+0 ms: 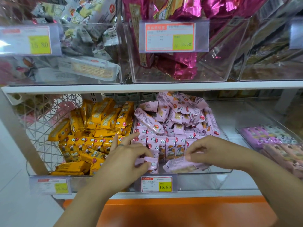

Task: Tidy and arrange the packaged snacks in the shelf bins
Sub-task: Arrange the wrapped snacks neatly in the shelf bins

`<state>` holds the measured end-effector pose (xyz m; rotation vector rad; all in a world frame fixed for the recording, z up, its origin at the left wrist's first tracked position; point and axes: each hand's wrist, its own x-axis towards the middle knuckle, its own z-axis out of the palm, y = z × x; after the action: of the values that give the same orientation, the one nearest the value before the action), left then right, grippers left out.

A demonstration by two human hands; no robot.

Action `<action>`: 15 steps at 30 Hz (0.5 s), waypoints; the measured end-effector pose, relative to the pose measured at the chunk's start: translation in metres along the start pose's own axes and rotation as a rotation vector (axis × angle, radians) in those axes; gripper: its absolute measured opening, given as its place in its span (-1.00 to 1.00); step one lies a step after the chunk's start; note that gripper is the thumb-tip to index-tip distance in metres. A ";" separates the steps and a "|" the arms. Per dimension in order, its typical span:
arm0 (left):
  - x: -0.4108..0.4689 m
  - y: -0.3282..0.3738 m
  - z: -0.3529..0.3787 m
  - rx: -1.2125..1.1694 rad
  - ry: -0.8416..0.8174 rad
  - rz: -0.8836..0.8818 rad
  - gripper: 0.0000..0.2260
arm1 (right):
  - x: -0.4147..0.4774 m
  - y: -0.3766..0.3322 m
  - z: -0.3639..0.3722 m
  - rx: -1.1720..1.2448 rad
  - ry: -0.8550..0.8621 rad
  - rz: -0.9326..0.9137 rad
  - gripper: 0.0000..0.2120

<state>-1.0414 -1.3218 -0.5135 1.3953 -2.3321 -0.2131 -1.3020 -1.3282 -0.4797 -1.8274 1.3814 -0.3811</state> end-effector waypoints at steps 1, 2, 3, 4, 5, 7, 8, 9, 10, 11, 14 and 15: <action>0.001 0.002 -0.001 0.045 -0.035 -0.005 -0.83 | -0.001 -0.001 -0.001 0.086 0.016 0.012 -0.89; 0.001 0.004 -0.001 0.091 -0.073 -0.013 -0.85 | -0.002 -0.001 -0.002 0.118 0.035 0.011 -0.88; 0.002 0.006 -0.002 0.137 -0.102 -0.024 -0.85 | -0.003 -0.001 -0.002 0.131 0.062 0.004 -0.89; 0.002 0.007 -0.003 0.172 -0.121 -0.035 -0.83 | -0.003 0.000 -0.002 0.149 0.102 -0.009 -0.90; 0.003 0.008 -0.003 0.195 -0.127 -0.037 -0.81 | -0.003 -0.001 -0.002 0.176 0.148 -0.020 -0.93; 0.002 0.008 -0.004 0.172 -0.086 -0.016 -0.69 | -0.005 -0.001 -0.003 0.208 0.226 -0.043 -0.90; 0.002 0.009 -0.005 0.119 -0.018 0.003 -0.60 | -0.005 -0.001 -0.003 0.199 0.253 -0.068 -0.85; 0.001 0.008 -0.006 0.063 0.067 0.017 -0.53 | -0.006 -0.002 -0.002 0.181 0.275 -0.098 -0.80; 0.001 0.008 -0.008 0.023 0.135 0.028 -0.51 | -0.007 -0.003 -0.001 0.164 0.291 -0.135 -0.76; 0.001 0.009 -0.010 -0.007 0.177 0.030 -0.50 | -0.007 -0.004 0.001 0.155 0.305 -0.173 -0.74; 0.003 0.017 -0.014 -0.134 0.187 0.015 -0.57 | -0.006 -0.009 0.008 0.202 0.327 -0.277 -0.68; 0.004 0.019 -0.013 -0.156 0.173 0.019 -0.60 | -0.006 -0.011 0.010 0.216 0.338 -0.304 -0.66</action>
<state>-1.0531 -1.3149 -0.4946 1.2642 -2.1384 -0.2522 -1.2902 -1.3179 -0.4772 -1.8485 1.2192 -0.9975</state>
